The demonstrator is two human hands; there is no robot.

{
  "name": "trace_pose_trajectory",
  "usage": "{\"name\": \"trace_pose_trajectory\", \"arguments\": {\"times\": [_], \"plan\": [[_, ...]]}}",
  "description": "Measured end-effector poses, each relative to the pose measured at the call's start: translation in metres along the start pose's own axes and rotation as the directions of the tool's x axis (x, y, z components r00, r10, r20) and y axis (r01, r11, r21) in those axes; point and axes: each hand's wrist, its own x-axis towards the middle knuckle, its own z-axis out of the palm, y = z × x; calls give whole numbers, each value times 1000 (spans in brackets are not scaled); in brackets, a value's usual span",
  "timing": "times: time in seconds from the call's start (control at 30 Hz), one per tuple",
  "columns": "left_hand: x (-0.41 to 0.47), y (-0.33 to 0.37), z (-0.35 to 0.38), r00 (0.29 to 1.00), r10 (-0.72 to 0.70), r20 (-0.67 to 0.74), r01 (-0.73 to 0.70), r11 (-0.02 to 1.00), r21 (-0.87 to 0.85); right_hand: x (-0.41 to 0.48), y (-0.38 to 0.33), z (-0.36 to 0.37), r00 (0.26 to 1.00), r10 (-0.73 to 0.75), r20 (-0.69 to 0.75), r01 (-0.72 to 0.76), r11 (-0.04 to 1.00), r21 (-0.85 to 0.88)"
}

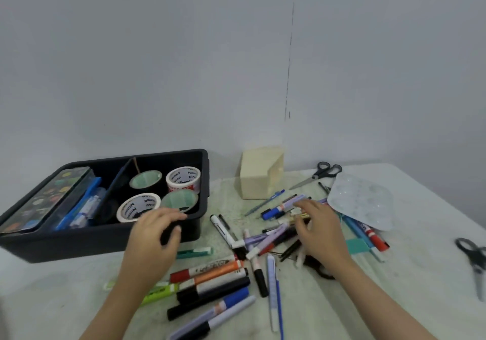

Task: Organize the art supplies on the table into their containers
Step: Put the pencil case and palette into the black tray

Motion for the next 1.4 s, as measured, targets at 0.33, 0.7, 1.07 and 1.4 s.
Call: {"name": "trace_pose_trajectory", "arguments": {"times": [0.33,0.7,1.07,1.4], "plan": [[-38,36,68,931,-4,366,51,992,-117,13,80,-43,968,228,106,-172,907,-384],[-33,38,63,914,-122,386,182,976,-120,41,78,-66,957,-259,-127,184,888,-421],[16,63,54,934,-95,345,196,942,-271,82,45,-97,821,-287,-494,178,950,-256],[64,72,25,962,-11,274,125,906,-404,90,-42,-86,918,-226,-326,317,912,261]]}}
